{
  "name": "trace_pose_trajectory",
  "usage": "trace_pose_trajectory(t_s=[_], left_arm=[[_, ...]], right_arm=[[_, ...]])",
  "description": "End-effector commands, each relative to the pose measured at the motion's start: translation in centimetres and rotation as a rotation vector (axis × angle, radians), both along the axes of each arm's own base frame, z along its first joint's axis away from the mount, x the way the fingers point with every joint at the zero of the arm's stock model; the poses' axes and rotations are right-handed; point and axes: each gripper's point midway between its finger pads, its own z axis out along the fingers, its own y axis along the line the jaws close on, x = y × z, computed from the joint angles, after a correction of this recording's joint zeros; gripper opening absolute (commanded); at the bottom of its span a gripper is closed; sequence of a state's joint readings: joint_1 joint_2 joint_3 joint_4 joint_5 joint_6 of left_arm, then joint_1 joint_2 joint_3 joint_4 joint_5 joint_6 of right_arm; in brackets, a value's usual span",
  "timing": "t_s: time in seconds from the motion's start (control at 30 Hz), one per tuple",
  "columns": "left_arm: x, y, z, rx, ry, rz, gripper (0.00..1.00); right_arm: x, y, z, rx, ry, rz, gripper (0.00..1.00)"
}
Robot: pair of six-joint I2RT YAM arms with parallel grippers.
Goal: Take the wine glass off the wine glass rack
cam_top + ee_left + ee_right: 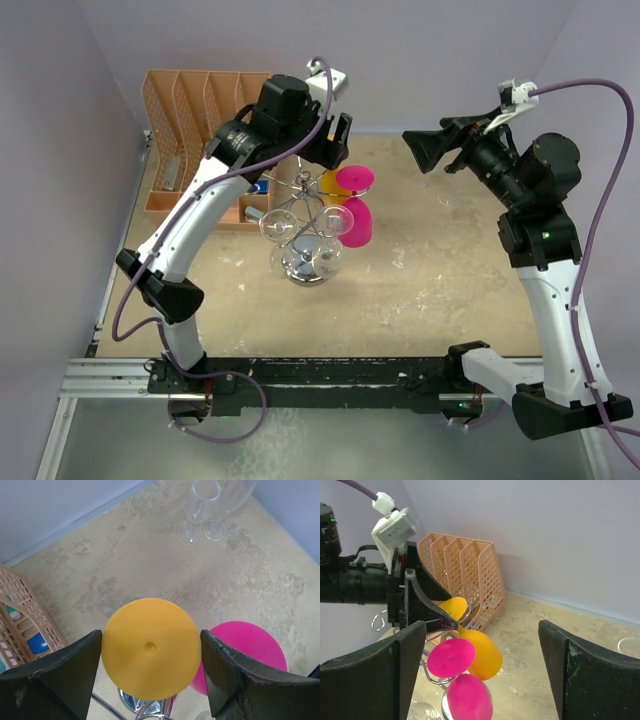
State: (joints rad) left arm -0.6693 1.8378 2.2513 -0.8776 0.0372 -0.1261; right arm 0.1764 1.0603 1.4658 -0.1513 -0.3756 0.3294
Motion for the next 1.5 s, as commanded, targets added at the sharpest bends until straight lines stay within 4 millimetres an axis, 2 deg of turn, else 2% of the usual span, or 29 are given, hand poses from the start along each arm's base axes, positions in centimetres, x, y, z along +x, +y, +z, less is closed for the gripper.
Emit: trace_pose_trajectory(t_s=[0.0,0.27,0.47,0.57,0.77,0.93,1.07,1.2,1.4,1.47], left_arm=[[-1.3,1.8,4.8,-0.051,-0.122,0.023,0.45],[-1.1,5.0,4.6,0.011,-0.133,0.165,0.44],[1.0,6.6,4.7,0.037,-0.168,0.313,0.43],[2.3,6.6,6.4,-0.002,-0.221,0.365,0.43],[4.1,4.7,10.3,-0.147,-0.311,0.362,0.43],[4.3,4.2,13.5,-0.29,-0.357,0.383,0.43],[2.7,5.3,17.3,-0.465,-0.387,0.418,0.42],[-0.6,6.1,21.5,-0.672,-0.399,0.366,0.4],[-5.8,6.6,25.3,-0.913,-0.337,0.237,0.4],[-7.2,6.8,25.8,-0.979,-0.305,0.203,0.4]], right_arm=[[-0.6,-0.1,2.4,0.019,-0.078,0.0,0.95],[-0.6,-0.1,2.3,0.018,-0.077,0.0,0.95],[-0.6,0.0,2.2,0.02,-0.078,0.002,0.95],[-0.6,0.1,2.2,0.024,-0.075,0.008,0.95],[-0.9,0.1,2.5,0.035,-0.08,0.015,0.95],[-1.2,0.6,2.4,0.059,-0.072,0.045,0.95],[-1.7,1.4,2.7,0.109,-0.073,0.096,0.95],[-2.0,2.3,3.4,0.169,-0.079,0.163,0.94],[-3.4,3.9,5.5,0.255,-0.113,0.301,0.93],[-4.0,4.3,6.0,0.287,-0.116,0.343,0.93]])
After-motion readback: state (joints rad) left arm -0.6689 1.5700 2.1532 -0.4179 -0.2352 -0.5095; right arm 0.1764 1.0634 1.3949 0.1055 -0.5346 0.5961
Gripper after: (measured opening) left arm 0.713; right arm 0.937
